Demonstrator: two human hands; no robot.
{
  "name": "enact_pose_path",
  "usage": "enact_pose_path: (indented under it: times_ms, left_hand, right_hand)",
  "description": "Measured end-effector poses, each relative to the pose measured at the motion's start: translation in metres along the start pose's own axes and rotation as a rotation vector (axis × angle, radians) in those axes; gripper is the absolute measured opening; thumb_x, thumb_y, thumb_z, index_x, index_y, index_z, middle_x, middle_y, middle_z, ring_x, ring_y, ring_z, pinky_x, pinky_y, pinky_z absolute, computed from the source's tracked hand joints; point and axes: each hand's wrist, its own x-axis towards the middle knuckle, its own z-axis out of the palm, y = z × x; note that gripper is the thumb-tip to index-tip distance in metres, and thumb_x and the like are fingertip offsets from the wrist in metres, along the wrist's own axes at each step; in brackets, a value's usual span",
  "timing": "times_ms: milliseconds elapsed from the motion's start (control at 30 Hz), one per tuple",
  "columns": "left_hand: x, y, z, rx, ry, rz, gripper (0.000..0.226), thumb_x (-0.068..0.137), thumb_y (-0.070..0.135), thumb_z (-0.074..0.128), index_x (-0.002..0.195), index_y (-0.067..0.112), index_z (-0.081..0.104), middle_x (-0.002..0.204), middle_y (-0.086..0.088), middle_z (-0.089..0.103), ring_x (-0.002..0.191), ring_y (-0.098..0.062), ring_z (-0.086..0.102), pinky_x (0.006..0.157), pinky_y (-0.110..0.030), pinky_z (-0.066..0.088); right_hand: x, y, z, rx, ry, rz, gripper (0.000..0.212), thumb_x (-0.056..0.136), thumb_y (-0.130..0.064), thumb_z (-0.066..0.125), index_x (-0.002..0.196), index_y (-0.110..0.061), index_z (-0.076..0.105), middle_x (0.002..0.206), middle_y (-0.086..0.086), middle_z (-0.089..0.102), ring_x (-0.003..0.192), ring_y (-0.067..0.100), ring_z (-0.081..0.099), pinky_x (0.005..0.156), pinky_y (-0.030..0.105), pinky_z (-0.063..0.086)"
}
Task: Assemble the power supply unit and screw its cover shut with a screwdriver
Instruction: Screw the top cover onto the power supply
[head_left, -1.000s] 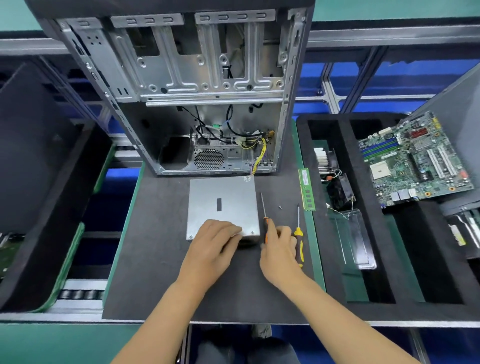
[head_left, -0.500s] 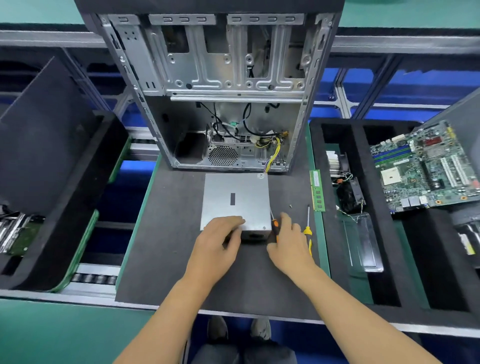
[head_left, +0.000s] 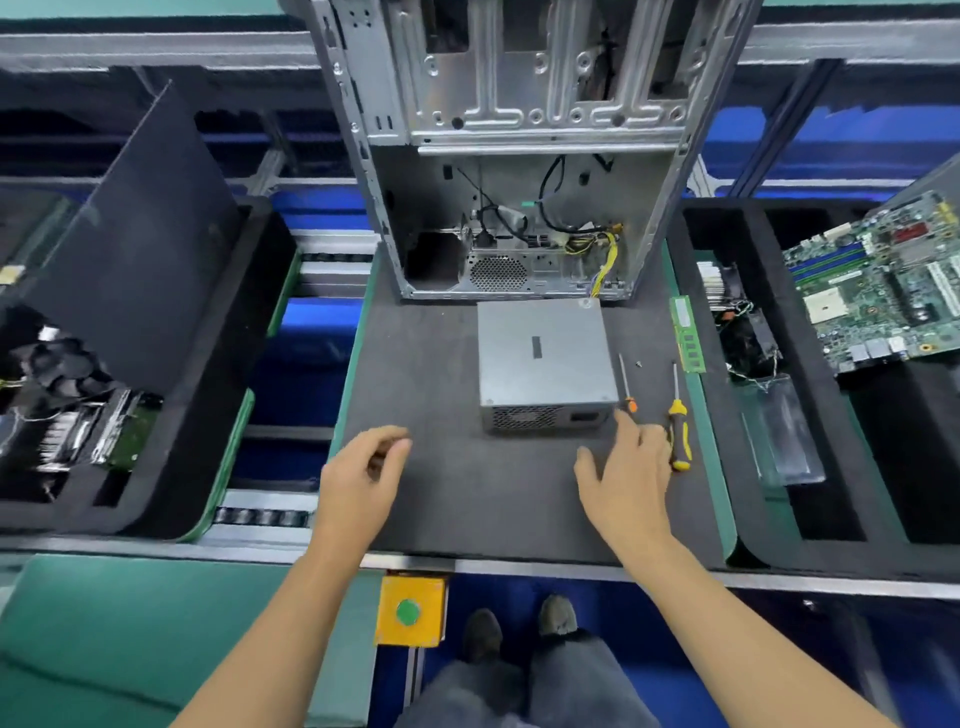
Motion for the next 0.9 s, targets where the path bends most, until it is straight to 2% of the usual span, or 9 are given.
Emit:
enact_pose_path:
  times_ms: [100, 167, 233, 267, 367, 433, 600, 767, 900]
  left_hand:
    - [-0.019, -0.034, -0.026, 0.110, -0.080, -0.043, 0.028, 0.081, 0.025, 0.083, 0.105, 0.024, 0.068, 0.092, 0.013, 0.061, 0.082, -0.009, 0.057, 0.077, -0.034, 0.051]
    - [-0.039, -0.054, -0.037, 0.324, -0.248, 0.048, 0.069, 0.070, 0.049, 0.086, 0.128, 0.021, 0.063, 0.123, 0.004, 0.057, 0.110, -0.016, 0.052, 0.096, -0.039, 0.045]
    - [-0.059, -0.068, -0.038, 0.535, -0.434, 0.140, 0.109, 0.062, 0.076, 0.073, 0.153, 0.027, 0.038, 0.159, -0.002, 0.030, 0.143, -0.026, 0.029, 0.113, -0.049, 0.028]
    - [-0.067, -0.071, -0.036, 0.609, -0.500, 0.142, 0.122, 0.060, 0.083, 0.066, 0.159, 0.030, 0.020, 0.167, 0.000, 0.011, 0.151, -0.026, 0.012, 0.118, -0.053, 0.018]
    - [-0.081, -0.074, -0.026, 0.753, -0.550, 0.107, 0.141, 0.052, 0.088, 0.060, 0.158, 0.031, -0.014, 0.167, 0.000, -0.018, 0.153, -0.025, -0.018, 0.120, -0.061, -0.005]
    - [-0.083, -0.070, -0.021, 0.835, -0.554, 0.081, 0.147, 0.047, 0.088, 0.062, 0.158, 0.029, -0.015, 0.168, -0.005, -0.014, 0.154, -0.030, -0.014, 0.117, -0.066, -0.006]
    - [-0.081, -0.062, -0.017, 0.847, -0.583, 0.029, 0.157, 0.026, 0.083, 0.076, 0.158, 0.020, 0.018, 0.163, -0.013, 0.025, 0.150, -0.037, 0.018, 0.107, -0.079, 0.016]
    - [-0.082, -0.061, -0.013, 0.859, -0.582, 0.023, 0.163, 0.017, 0.078, 0.083, 0.157, 0.021, 0.022, 0.160, -0.016, 0.031, 0.147, -0.041, 0.025, 0.102, -0.085, 0.013]
    - [-0.086, -0.051, -0.006, 0.830, -0.574, 0.021, 0.169, 0.011, 0.062, 0.095, 0.157, 0.024, 0.019, 0.158, -0.019, 0.030, 0.145, -0.046, 0.026, 0.100, -0.086, 0.005]
  right_hand:
    - [-0.020, -0.011, 0.010, 0.246, 0.088, 0.096, 0.052, 0.093, -0.023, 0.062, 0.138, -0.011, 0.041, 0.122, 0.010, 0.037, 0.098, 0.028, 0.046, 0.089, 0.042, 0.043]
    - [-0.034, -0.018, 0.018, 0.266, 0.110, -0.002, 0.043, 0.091, -0.018, 0.065, 0.129, -0.009, 0.047, 0.117, 0.006, 0.036, 0.091, 0.021, 0.042, 0.086, 0.038, 0.041]
    - [-0.044, -0.024, 0.029, 0.241, 0.088, -0.088, 0.041, 0.089, -0.016, 0.069, 0.125, -0.008, 0.051, 0.114, 0.003, 0.035, 0.087, 0.011, 0.032, 0.087, 0.034, 0.036]
    - [-0.047, -0.026, 0.033, 0.236, 0.065, -0.086, 0.043, 0.088, -0.017, 0.069, 0.126, -0.008, 0.051, 0.115, 0.004, 0.036, 0.089, 0.010, 0.032, 0.088, 0.032, 0.034]
    - [-0.050, -0.030, 0.042, 0.239, 0.028, -0.030, 0.049, 0.088, -0.018, 0.069, 0.132, -0.010, 0.047, 0.120, 0.009, 0.037, 0.102, 0.022, 0.042, 0.091, 0.030, 0.029]
    - [-0.049, -0.030, 0.042, 0.232, 0.031, -0.034, 0.050, 0.088, -0.018, 0.069, 0.132, -0.010, 0.047, 0.121, 0.010, 0.037, 0.108, 0.025, 0.042, 0.093, 0.031, 0.028]
    - [-0.045, -0.025, 0.038, 0.197, 0.060, -0.037, 0.052, 0.088, -0.019, 0.069, 0.133, -0.010, 0.046, 0.120, 0.008, 0.037, 0.107, 0.021, 0.039, 0.092, 0.032, 0.029]
    - [-0.043, -0.018, 0.033, 0.174, 0.094, -0.014, 0.052, 0.087, -0.018, 0.071, 0.133, -0.009, 0.048, 0.120, 0.008, 0.036, 0.106, 0.025, 0.041, 0.091, 0.032, 0.030]
    - [-0.038, -0.012, 0.028, 0.121, 0.154, 0.033, 0.054, 0.086, -0.024, 0.072, 0.133, -0.011, 0.049, 0.121, 0.011, 0.038, 0.105, 0.026, 0.037, 0.088, 0.037, 0.030]
